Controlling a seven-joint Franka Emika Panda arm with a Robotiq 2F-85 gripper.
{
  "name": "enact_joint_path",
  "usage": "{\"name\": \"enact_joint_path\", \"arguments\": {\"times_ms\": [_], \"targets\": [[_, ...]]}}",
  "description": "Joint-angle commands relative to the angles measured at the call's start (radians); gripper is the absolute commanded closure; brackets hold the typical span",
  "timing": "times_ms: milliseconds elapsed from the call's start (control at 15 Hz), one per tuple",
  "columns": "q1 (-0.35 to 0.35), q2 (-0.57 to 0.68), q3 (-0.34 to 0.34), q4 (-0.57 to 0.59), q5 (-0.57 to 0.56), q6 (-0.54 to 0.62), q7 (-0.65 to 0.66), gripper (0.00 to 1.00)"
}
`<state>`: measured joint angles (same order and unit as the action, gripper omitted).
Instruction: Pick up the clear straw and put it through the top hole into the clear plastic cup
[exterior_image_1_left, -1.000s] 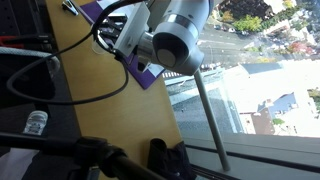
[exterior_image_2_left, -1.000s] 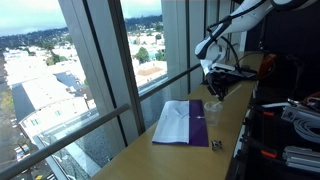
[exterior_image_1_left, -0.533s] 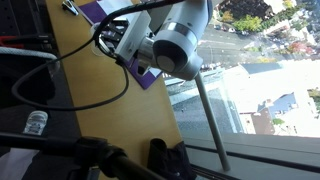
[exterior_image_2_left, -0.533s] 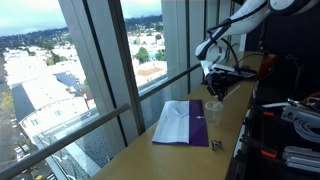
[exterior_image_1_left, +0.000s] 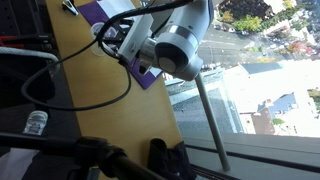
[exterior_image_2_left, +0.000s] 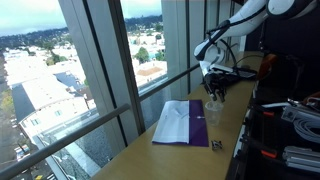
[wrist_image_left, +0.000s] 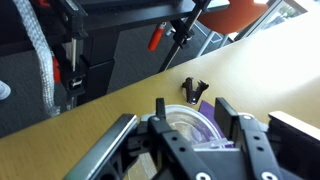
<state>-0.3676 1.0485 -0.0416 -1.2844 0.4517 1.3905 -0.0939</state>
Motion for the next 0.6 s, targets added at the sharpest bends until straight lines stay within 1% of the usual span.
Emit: {"name": "enact_joint_path", "arguments": {"times_ms": [0, 133, 533], "targets": [[-0.014, 0.026, 0.017, 0.059, 0.030, -0.052, 0.020, 0.12], [-0.011, 0.016, 0.023, 0.060, 0.033, -0.063, 0.015, 0.01], [0.007, -0.045, 0.057, 0.077, 0.046, -0.116, 0.002, 0.00]]}}
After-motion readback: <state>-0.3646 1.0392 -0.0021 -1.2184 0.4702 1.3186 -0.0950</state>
